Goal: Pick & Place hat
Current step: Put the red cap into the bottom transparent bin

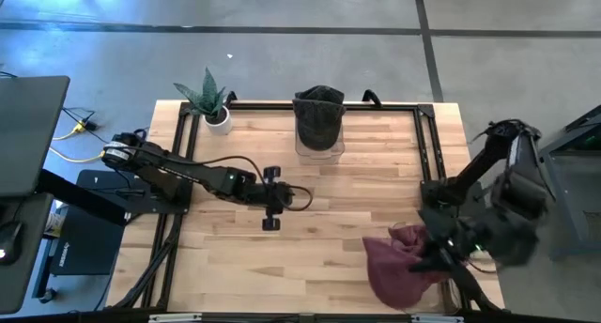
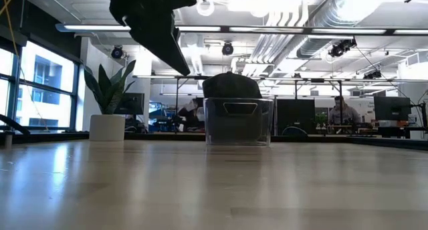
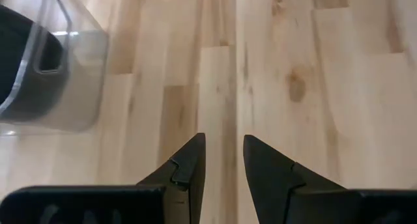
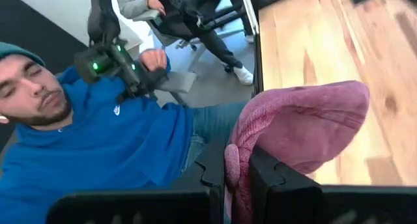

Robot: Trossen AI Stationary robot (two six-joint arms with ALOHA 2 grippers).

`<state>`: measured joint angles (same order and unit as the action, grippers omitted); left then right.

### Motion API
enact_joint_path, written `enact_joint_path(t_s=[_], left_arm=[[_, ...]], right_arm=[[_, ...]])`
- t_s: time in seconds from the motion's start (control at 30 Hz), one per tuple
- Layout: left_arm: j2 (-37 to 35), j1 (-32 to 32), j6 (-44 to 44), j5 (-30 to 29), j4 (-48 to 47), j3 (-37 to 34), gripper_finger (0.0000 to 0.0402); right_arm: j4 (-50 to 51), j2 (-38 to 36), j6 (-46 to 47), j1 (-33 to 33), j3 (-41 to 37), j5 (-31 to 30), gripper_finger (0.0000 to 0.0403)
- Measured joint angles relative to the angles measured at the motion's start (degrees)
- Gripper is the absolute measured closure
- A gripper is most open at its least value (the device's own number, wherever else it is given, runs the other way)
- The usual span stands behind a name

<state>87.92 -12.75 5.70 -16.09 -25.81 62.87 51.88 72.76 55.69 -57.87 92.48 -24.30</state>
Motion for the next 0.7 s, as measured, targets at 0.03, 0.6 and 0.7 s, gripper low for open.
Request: enact_joint_path(t_s=[0.03,0.6,0.7], left_arm=[[0.0,0.0,-0.4,-0.8,0.1,0.0,0.0305],[0.0,0.0,-9.0,-2.8,6.5,-0.1,0.0305],[0.0,0.0,-9.7,-3.0,6.5,-0.1,0.0305]], right_arm=[[0.4,0.4,2.0,-2.0,-0.4,-1.9,0.0385],[20.2,10.5,25.2,-17.0,-0.8,-9.0,0.0385],[21.5,11.9,26.7,-17.2,-0.8,-8.8,0.0385]])
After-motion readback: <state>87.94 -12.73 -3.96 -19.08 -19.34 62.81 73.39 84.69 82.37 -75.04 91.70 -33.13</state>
